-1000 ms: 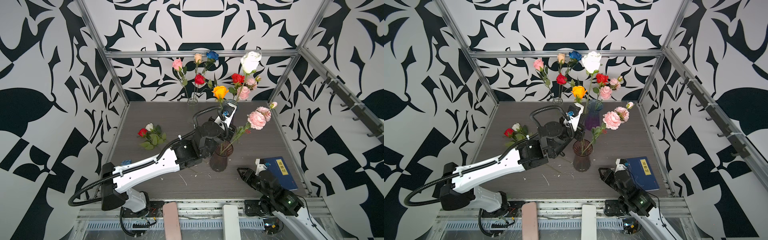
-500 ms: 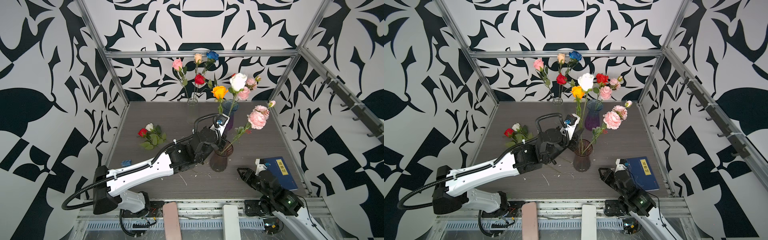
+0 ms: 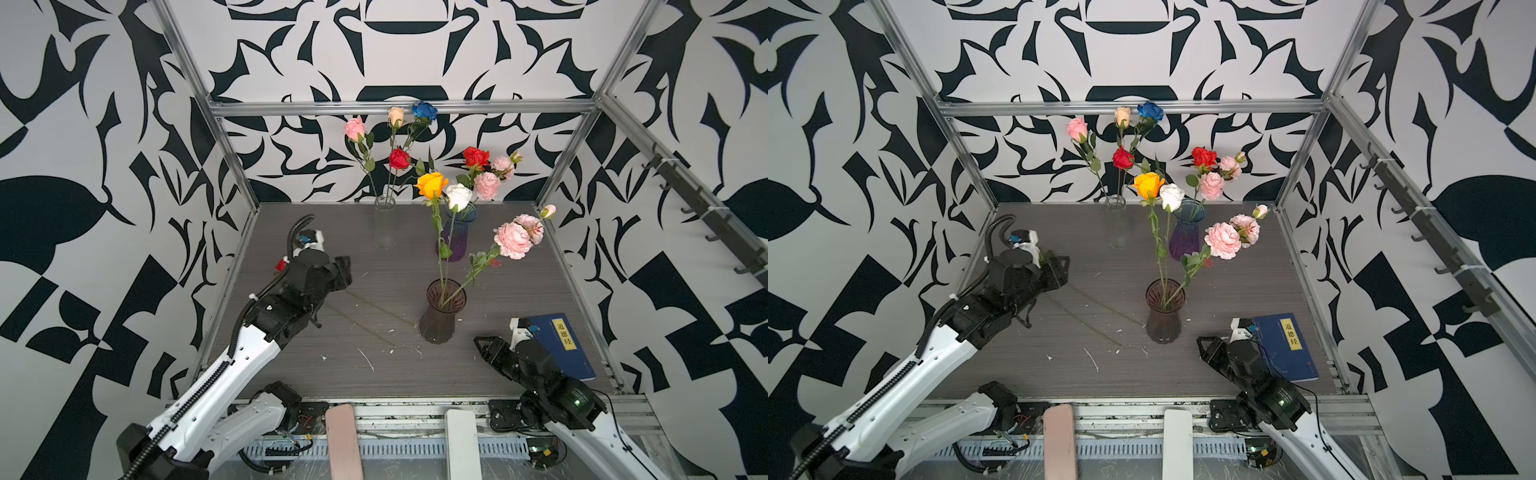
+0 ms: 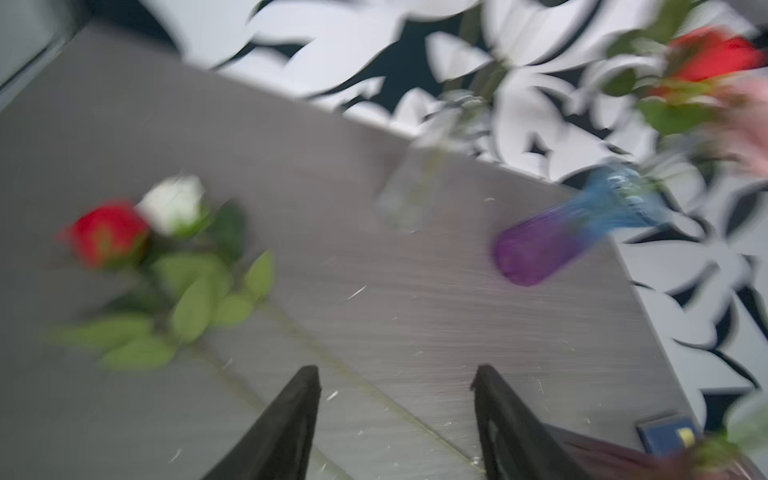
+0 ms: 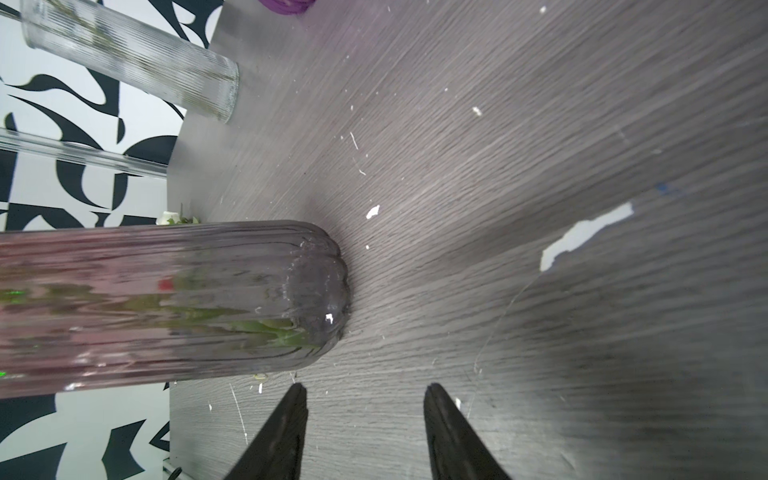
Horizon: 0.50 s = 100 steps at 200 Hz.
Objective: Arrange the flowers into the vase
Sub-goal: 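Lower the white rose stem into the purple vase and open the left gripper, then return the left gripper to the bunch, grasp the red rose and lift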
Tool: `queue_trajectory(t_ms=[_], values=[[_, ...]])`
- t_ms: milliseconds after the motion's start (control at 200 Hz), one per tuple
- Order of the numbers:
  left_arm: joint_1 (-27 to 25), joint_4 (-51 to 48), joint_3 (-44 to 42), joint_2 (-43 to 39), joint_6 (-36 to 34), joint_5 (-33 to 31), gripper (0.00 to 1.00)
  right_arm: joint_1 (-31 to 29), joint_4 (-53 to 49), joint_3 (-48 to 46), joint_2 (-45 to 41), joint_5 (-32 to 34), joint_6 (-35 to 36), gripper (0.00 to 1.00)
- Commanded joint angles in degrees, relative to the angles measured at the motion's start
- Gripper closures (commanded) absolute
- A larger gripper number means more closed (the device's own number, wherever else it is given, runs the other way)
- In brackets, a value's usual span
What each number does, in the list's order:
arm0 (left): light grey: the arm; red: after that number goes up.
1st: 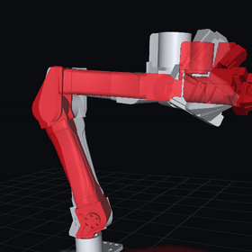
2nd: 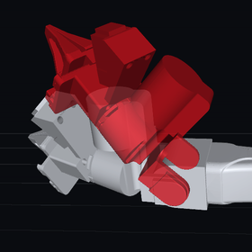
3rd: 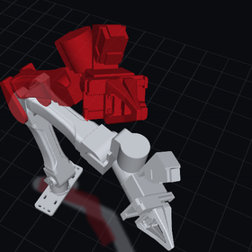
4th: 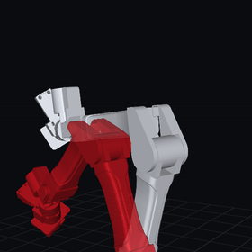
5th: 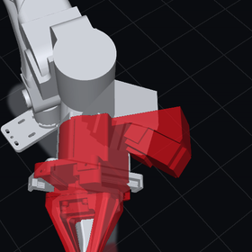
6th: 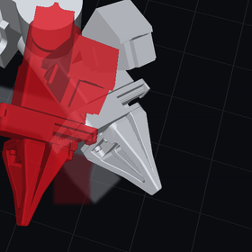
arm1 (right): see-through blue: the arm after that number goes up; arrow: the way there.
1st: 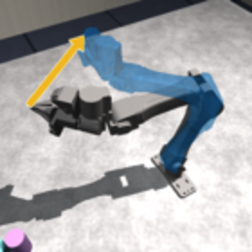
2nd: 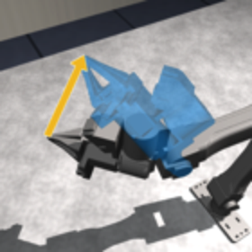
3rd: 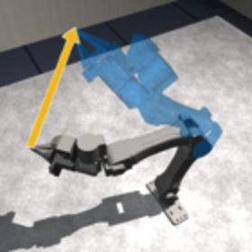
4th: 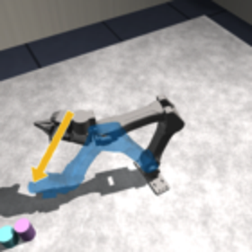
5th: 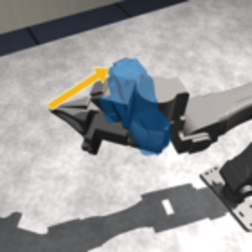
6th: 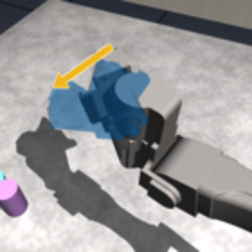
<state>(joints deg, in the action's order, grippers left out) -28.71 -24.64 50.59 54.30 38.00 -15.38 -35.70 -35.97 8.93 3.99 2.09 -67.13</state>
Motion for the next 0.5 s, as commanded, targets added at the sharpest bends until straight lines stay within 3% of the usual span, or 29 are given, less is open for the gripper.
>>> queue_trajectory(t_ms=[0,70,165,370,495], values=[[10.38,-7.26,-5.4,4.25,12.67,14.69,0.43,0.27,2.96,-0.45,1.4,0.47,0.58,0.51],[15.48,-5.87,-6.8,9.94,13.56,21.38,0.43,0.26,3.09,-0.44,1.67,0.46,0.69,0.51],[17.64,-6.36,-4.77,19.22,13.37,23.39,0.45,0.28,2.71,-0.47,1.21,0.46,0.78,0.5],[17.83,-8.74,2.13,33.13,13.42,16.92,0.45,0.28,0.75,-0.41,-1.33,0.86,0.59,0.5],[17.89,-15.24,8.17,40.52,14.69,11.9,0.49,0.36,-0.11,-0.41,-2.48,1.08,0.44,0.51]])
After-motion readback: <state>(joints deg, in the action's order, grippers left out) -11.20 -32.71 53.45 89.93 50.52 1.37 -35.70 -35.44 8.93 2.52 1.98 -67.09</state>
